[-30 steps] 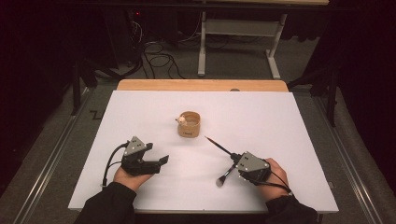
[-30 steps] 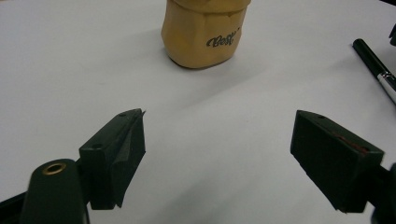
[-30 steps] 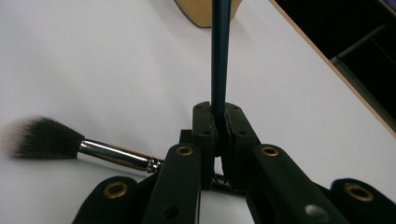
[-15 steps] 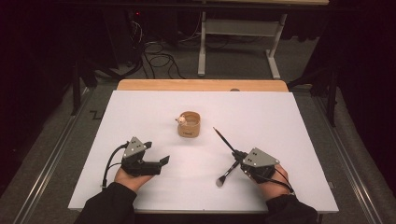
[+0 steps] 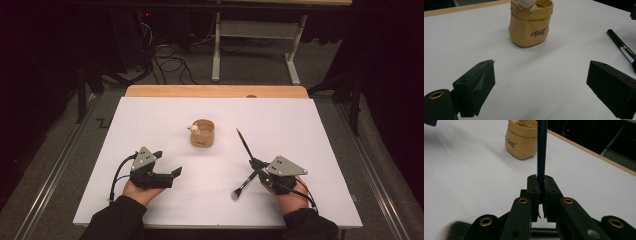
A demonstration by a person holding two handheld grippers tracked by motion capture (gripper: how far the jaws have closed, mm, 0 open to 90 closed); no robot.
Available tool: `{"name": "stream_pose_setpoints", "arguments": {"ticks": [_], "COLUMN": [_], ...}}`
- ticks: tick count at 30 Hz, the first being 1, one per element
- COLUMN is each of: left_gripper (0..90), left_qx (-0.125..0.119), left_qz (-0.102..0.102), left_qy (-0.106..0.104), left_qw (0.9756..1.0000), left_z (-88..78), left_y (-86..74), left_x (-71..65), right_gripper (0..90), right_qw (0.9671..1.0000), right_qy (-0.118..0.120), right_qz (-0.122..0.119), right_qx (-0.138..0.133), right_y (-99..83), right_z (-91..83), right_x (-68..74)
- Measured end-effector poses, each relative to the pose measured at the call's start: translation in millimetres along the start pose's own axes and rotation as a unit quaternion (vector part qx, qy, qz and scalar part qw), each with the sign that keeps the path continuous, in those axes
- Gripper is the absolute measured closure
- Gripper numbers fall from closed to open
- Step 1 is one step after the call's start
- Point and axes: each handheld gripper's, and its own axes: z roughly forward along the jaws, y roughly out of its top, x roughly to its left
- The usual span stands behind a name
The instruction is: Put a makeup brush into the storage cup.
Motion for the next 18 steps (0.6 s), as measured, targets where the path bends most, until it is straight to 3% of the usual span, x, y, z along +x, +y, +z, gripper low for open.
{"name": "stream_pose_setpoints", "arguments": {"ticks": [12,18], "left_gripper": [8.6,9.4], "left_qx": [-0.026,-0.046], "left_qz": [0.001,-0.02], "left_qy": [-0.014,-0.031], "left_qw": [0.9996,0.9983], "left_z": [-1.7,-2.4], "left_y": [4.0,11.1], "left_x": [-6.0,-8.2], "right_gripper": [86.4,86.4], "right_qw": [0.9972,0.995], "right_qy": [0.008,0.021], "right_qz": [0.07,0.089], "right_qx": [-0.025,-0.038], "right_y": [-1.0,-0.1], "right_z": [-2.1,-2.0], "right_x": [-4.8,-3.9]}}
